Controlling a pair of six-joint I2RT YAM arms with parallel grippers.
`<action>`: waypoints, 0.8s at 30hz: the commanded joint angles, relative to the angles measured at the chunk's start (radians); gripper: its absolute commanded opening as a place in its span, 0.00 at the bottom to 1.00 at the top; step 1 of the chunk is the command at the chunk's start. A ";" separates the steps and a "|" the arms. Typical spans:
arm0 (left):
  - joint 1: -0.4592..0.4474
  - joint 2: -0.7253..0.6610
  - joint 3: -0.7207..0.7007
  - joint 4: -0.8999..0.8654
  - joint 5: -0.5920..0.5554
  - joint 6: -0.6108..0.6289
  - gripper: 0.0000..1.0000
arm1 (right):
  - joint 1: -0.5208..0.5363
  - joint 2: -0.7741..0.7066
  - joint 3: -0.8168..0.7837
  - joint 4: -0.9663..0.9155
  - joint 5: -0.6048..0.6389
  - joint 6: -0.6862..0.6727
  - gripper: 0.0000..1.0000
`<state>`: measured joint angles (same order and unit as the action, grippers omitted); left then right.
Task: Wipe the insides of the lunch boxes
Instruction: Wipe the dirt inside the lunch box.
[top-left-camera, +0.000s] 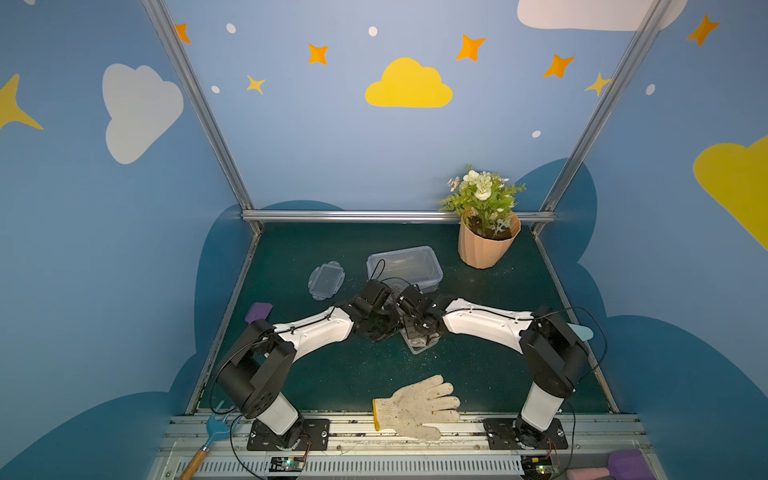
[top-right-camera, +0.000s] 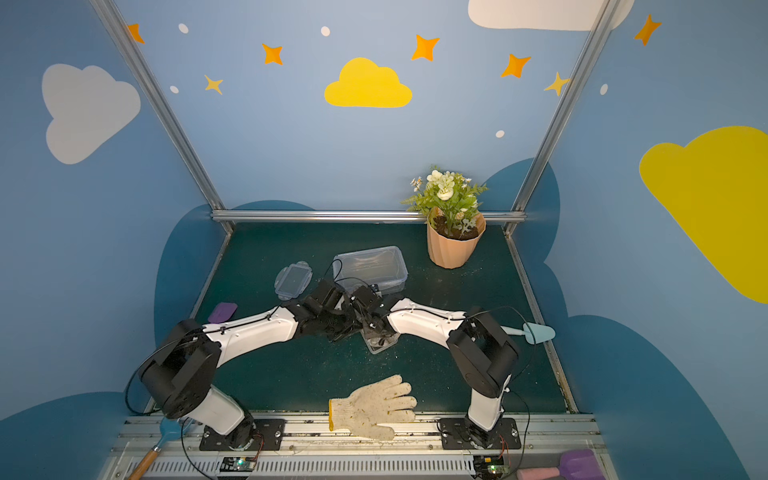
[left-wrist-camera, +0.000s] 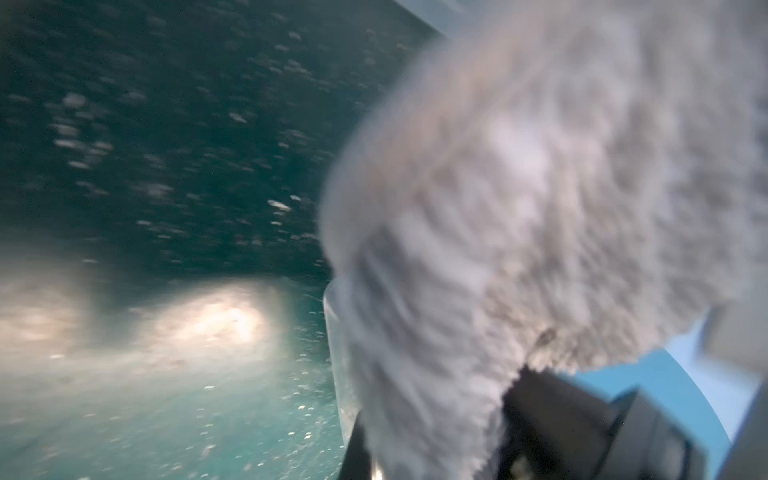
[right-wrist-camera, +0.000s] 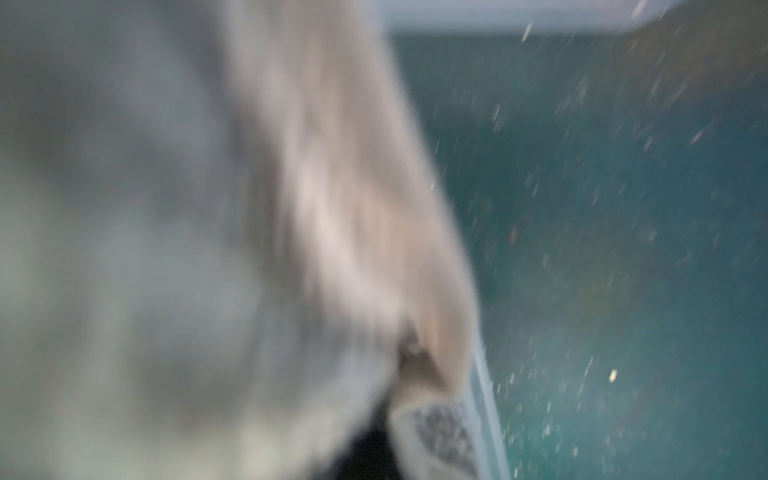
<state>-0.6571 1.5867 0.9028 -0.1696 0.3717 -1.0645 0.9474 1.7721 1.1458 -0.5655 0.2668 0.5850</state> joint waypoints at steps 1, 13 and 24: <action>0.043 -0.041 0.030 0.078 0.022 0.015 0.04 | 0.048 -0.007 -0.080 -0.089 -0.113 0.012 0.00; 0.038 0.025 0.049 0.144 0.087 -0.013 0.04 | 0.030 0.006 -0.050 0.225 -0.604 0.040 0.00; -0.045 0.104 0.046 0.211 0.185 -0.036 0.04 | -0.147 0.121 -0.080 0.859 -0.881 0.362 0.00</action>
<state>-0.6250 1.6737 0.9066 -0.1623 0.4030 -1.0595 0.7589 1.8519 0.9981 -0.0685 -0.4450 0.8532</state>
